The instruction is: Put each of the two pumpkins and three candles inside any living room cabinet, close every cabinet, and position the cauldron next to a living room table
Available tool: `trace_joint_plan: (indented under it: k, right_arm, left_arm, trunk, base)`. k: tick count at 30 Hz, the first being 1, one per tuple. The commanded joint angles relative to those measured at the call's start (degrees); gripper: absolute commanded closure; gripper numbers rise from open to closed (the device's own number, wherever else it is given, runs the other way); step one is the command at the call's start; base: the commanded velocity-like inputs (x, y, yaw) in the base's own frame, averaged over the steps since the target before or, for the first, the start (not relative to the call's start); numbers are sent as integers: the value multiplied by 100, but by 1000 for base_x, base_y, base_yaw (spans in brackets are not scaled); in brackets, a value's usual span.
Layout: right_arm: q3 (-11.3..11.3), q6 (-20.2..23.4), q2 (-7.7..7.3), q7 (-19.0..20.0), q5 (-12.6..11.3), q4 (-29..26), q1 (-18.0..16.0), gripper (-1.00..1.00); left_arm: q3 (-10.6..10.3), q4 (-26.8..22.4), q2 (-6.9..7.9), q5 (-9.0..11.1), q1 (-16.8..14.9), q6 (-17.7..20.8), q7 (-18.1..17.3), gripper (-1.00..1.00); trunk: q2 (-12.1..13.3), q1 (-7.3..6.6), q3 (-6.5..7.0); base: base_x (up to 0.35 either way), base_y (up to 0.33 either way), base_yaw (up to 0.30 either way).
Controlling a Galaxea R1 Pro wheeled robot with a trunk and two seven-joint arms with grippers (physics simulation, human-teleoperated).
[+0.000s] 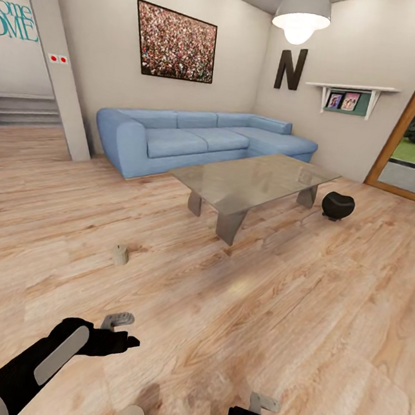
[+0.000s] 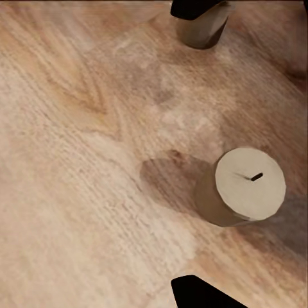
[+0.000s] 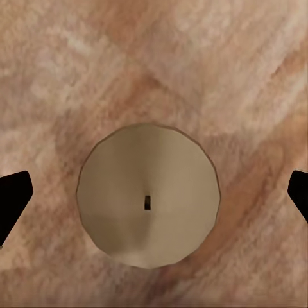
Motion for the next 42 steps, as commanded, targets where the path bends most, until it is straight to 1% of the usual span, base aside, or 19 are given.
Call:
trace_joint_plan:
  k: [1, 6, 16, 20, 22, 26, 30, 41, 42]
  right_arm:
    - [49, -20, 1, -20, -60, 1, -3, -100]
    - [49, -26, 0, -18, -57, 1, -3, -100]
    - [49, -163, 0, 1, -47, 2, -3, -100]
    - [49, -175, 0, 144, -43, 2, -3, -100]
    - [49, -192, 0, 233, -40, 2, -3, -100]
    - [49, -271, 0, 286, -30, 2, -3, -100]
    - [49, -295, 0, 295, 24, 2, -3, -100]
    - [49, -397, -3, 297, 45, 2, -3, -100]
    - [49, -422, -6, 297, 41, 2, -3, -100]
  left_arm:
    - [-13, -41, -30, 65, -4, 9, 55, -100]
    - [-16, -93, -89, 78, -5, 13, 57, -100]
    - [-14, -101, -100, 76, -5, 14, 61, -100]
    - [-14, -101, -100, 78, -5, 14, 61, -100]
    - [-15, -101, -100, 79, -5, 14, 60, -100]
    - [-15, -101, -100, 79, -5, 14, 59, -100]
    - [-15, -101, -100, 76, -5, 14, 59, -100]
    - [-16, -101, -100, 77, -5, 14, 59, -100]
    - [-17, -100, -100, 77, -5, 14, 58, -100]
  trunk:
    - [-4, 1, -28]
    - [-11, 14, -139]
    - [-24, 40, -360]
    - [-29, 50, -449]
    - [-29, 50, -449]
    - [-29, 50, -449]
    - [-35, 60, -538]
    - [-49, 89, -781]
    - [-49, 89, -781]
  base:
    - [0, 0, 0]
    - [0, 0, 0]
    - [0, 0, 0]
    - [0, 0, 0]
    - [0, 0, 0]
    - [0, 0, 0]
    - [0, 0, 0]
    - [0, 0, 0]
    - [0, 0, 0]
